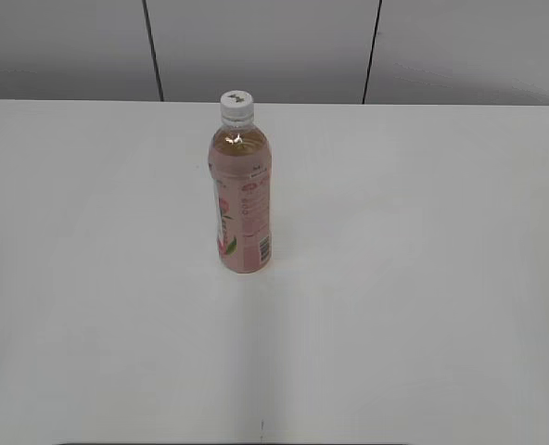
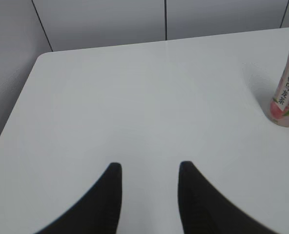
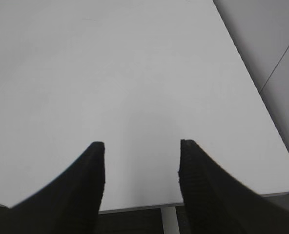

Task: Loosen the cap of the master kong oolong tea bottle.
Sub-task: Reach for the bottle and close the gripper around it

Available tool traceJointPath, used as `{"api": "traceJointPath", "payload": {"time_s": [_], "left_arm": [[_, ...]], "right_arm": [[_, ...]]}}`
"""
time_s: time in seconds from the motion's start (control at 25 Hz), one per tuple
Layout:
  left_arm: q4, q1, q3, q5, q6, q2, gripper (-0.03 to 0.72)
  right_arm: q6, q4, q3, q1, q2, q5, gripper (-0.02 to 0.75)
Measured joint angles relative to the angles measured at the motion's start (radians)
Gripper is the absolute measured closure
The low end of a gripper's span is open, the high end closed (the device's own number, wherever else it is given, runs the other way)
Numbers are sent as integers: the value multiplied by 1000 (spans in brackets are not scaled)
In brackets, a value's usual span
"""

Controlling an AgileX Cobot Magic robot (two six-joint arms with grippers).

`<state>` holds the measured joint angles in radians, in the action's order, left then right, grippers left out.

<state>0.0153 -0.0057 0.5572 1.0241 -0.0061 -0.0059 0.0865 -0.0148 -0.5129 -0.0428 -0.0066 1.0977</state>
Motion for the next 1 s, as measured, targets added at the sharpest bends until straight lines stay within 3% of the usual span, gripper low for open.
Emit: {"api": "traceJointPath", "payload": {"time_s": [0.36,0.64,0.84,1.0], "left_arm": [[-6,0,0,-1,0,21,446],[-23,0,36,-99,0,182,446],[-123,0,41,-237,14,332,419],[-214,0,14,-416,102,409,358]], "right_arm": [[0,0,0,0,0,0,362],[0,0,0,0,0,0,362],[0,0,0,0,0,0,362],[0,0,0,0,0,0,362]]}}
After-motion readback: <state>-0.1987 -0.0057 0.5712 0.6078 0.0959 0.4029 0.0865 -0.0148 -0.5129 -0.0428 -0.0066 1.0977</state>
